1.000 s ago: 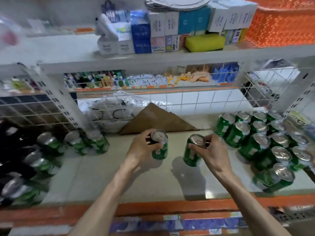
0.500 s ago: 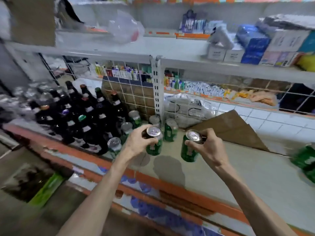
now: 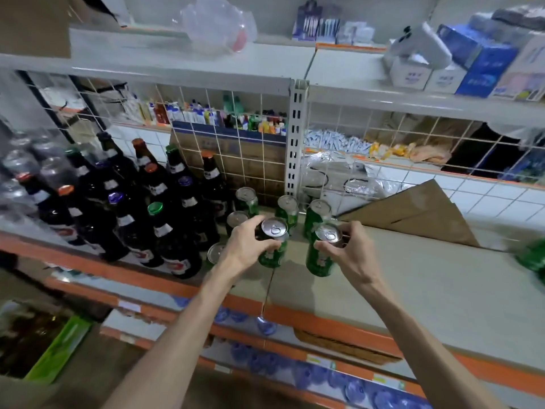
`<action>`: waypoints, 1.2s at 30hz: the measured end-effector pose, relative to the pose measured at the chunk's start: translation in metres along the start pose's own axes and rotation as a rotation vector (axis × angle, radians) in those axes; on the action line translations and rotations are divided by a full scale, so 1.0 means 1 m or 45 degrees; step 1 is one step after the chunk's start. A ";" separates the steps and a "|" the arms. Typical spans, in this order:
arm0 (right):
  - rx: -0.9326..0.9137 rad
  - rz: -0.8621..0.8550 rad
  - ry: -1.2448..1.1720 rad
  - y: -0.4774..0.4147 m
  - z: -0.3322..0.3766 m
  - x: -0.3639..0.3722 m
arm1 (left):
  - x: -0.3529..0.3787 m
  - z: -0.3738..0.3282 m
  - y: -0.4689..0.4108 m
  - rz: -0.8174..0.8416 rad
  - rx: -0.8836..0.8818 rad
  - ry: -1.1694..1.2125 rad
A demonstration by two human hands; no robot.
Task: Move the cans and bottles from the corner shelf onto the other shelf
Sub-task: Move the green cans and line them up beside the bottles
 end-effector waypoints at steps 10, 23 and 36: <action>0.101 0.005 0.019 -0.025 -0.033 0.029 | 0.029 0.035 -0.017 0.063 0.004 0.094; 0.146 0.044 -0.023 -0.030 -0.031 0.041 | 0.039 0.049 -0.023 0.072 -0.041 0.159; 0.146 0.097 -0.035 -0.021 -0.038 0.040 | 0.036 0.044 -0.017 0.065 -0.061 0.105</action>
Point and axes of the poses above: each hand's wrist, its own y-axis away from the middle knuckle, its own x-axis out of the palm, z = x × y, the point moved 8 cm from there along -y, towards the middle knuckle, and after that the axes turned 13 degrees about x, right-handed, at the moved point
